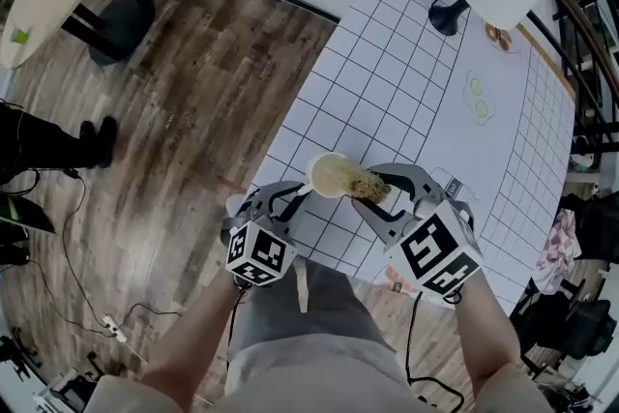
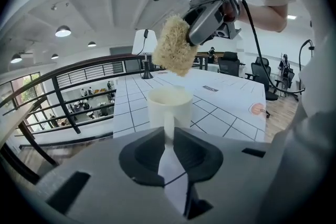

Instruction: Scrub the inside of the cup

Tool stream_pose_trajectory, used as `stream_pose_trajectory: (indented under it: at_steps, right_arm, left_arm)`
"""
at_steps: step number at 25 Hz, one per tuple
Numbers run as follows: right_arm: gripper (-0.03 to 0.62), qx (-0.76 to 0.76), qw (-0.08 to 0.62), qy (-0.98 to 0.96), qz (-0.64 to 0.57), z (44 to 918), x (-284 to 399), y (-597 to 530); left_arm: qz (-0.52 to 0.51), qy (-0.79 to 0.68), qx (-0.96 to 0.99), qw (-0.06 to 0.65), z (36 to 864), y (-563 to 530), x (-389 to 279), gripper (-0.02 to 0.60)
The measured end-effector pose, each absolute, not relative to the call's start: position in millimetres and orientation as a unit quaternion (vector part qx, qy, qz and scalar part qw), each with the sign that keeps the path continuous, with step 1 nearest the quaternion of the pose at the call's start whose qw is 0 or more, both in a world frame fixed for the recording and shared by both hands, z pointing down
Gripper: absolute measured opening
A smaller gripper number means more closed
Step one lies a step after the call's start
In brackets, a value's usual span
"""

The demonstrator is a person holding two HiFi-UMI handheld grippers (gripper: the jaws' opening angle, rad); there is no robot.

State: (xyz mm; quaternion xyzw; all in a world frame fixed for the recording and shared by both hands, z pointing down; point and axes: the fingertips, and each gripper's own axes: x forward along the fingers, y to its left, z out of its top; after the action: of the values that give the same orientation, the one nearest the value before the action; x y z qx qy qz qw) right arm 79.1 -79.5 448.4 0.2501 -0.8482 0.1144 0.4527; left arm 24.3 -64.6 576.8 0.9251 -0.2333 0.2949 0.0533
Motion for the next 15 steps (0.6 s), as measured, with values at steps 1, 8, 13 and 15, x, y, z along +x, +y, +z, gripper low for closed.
stream_pose_trajectory:
  at_steps: [1,8,13,15]
  right_arm:
    - [0.155,0.237,0.466,-0.845,0.109,454,74,-80]
    - [0.155,0.183,0.553,-0.807,0.099,501,63,-83]
    - [0.155,0.157,0.595,-0.783,0.091,528,60,-91]
    - [0.155,0.147,0.604,-0.778,0.095,542,58,-91]
  left_arm:
    - [0.295,-0.230,0.926,0.053,577,-65,24,0.060]
    - [0.286,-0.224,0.930,0.051,575,-65,24,0.060]
    - [0.283,-0.219,0.932,0.051,575,-66,24,0.060]
    - [0.282,-0.215,0.934,0.050,575,-66,25,0.060]
